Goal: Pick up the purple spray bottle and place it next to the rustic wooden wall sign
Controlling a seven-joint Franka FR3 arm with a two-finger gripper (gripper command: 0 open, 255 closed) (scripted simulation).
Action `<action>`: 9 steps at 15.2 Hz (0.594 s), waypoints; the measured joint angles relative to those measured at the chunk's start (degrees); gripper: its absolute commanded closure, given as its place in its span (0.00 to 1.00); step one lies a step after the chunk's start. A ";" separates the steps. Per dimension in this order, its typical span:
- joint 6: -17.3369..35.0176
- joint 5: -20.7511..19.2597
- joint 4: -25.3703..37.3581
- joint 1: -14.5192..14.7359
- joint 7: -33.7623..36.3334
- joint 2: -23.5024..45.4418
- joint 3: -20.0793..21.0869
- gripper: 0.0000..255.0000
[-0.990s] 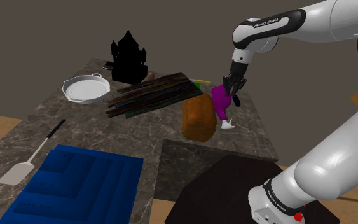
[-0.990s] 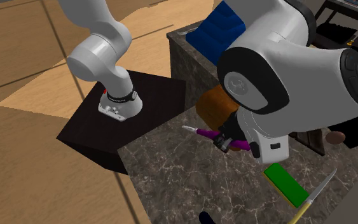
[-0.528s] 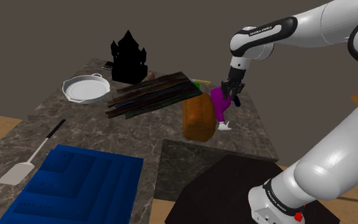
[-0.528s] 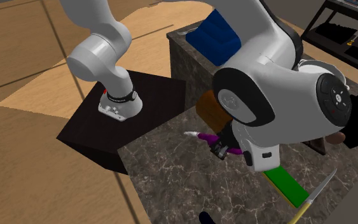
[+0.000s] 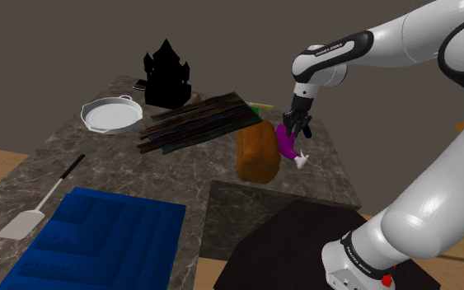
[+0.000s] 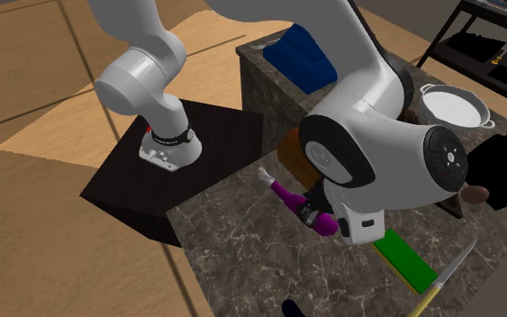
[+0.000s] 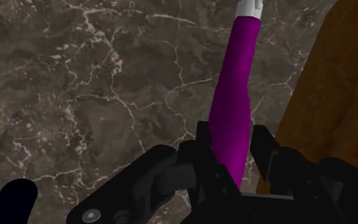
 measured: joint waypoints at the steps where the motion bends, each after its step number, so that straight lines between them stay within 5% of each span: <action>1: 0.03 0.02 -0.04 0.00 -0.01 0.03 0.00 1.00; 3: 0.00 0.02 -0.06 -0.02 -0.03 0.00 -0.02 1.00; 4: 0.00 0.02 -0.07 -0.01 -0.03 0.00 -0.02 0.00; 9: 0.18 0.06 -0.12 0.02 -0.02 0.13 0.02 0.00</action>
